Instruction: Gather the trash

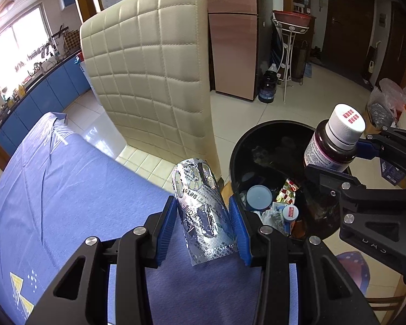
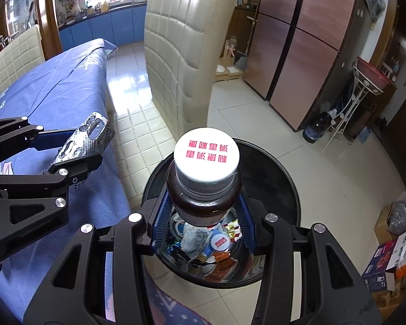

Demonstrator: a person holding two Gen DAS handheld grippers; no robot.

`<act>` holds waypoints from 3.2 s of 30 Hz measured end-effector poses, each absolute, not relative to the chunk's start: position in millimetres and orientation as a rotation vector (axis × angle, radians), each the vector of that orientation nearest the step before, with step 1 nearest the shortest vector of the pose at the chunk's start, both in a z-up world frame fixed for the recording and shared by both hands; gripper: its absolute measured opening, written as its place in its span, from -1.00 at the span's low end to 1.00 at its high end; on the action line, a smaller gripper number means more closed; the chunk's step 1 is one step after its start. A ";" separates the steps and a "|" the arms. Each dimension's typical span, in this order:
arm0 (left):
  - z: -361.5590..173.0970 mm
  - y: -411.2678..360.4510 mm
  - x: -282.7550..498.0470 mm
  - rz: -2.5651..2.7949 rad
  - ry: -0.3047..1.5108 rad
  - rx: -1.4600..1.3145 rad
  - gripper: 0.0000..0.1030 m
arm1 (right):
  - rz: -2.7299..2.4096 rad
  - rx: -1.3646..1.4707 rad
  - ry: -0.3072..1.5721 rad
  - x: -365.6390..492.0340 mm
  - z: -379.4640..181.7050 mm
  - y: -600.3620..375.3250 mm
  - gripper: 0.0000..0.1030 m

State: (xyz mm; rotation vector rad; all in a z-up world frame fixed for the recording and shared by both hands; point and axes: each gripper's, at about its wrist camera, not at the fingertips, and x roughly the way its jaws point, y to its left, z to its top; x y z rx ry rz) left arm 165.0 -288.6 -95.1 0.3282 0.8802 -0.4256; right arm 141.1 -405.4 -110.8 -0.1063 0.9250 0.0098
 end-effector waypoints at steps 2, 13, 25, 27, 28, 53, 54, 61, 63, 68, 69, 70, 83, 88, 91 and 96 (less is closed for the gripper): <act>-94.2 -297.8 168.2 -0.436 0.876 0.331 -0.24 | -0.001 -0.105 0.922 141.3 -109.7 -412.2 -0.08; -93.1 -334.6 177.8 -0.483 0.860 0.368 -0.24 | -0.049 -0.059 0.911 149.4 -110.1 -444.4 -0.07; -98.8 -342.1 184.7 -0.513 0.873 0.381 -0.24 | -0.084 -0.043 0.923 150.1 -118.2 -453.4 -0.06; -99.8 -345.2 185.0 -0.523 0.875 0.382 -0.24 | -0.091 -0.037 0.926 148.9 -118.8 -455.2 -0.06; -99.5 -346.9 185.2 -0.526 0.876 0.385 -0.24 | -0.098 -0.035 0.926 148.3 -118.7 -456.7 -0.06; -90.4 -354.0 180.3 -0.545 0.871 0.371 0.52 | -0.162 -0.024 0.913 130.2 -110.8 -468.4 0.06; -90.4 -354.0 180.1 -0.545 0.867 0.375 0.52 | -0.164 -0.024 0.913 129.5 -110.7 -468.5 0.06; -87.9 -351.6 177.7 -0.540 0.865 0.368 0.52 | -0.197 -0.013 0.888 122.6 -105.8 -472.4 0.68; -87.4 -350.7 176.9 -0.537 0.862 0.367 0.52 | -0.210 -0.010 0.877 120.6 -103.9 -473.6 0.79; -86.1 -349.1 175.9 -0.538 0.862 0.365 0.52 | -0.228 -0.006 0.879 118.0 -102.3 -477.8 0.88; -86.2 -349.1 176.0 -0.539 0.862 0.365 0.52 | -0.231 -0.006 0.877 117.1 -102.0 -478.3 0.90; -85.8 -348.6 175.9 -0.540 0.861 0.365 0.52 | -0.237 -0.007 0.876 116.7 -101.7 -478.2 0.92; -81.6 -346.3 170.3 -0.541 0.852 0.363 0.52 | -0.266 -0.011 0.867 109.1 -96.4 -479.7 0.93; -79.5 -347.0 166.2 -0.544 0.845 0.369 0.52 | -0.271 -0.017 0.864 107.4 -95.0 -478.2 0.93; -78.5 -347.6 164.4 -0.546 0.841 0.372 0.52 | -0.273 -0.019 0.863 106.7 -94.7 -477.4 0.93; -77.4 -348.8 163.7 -0.554 0.841 0.373 0.52 | -0.281 -0.017 0.862 103.1 -93.3 -478.1 0.93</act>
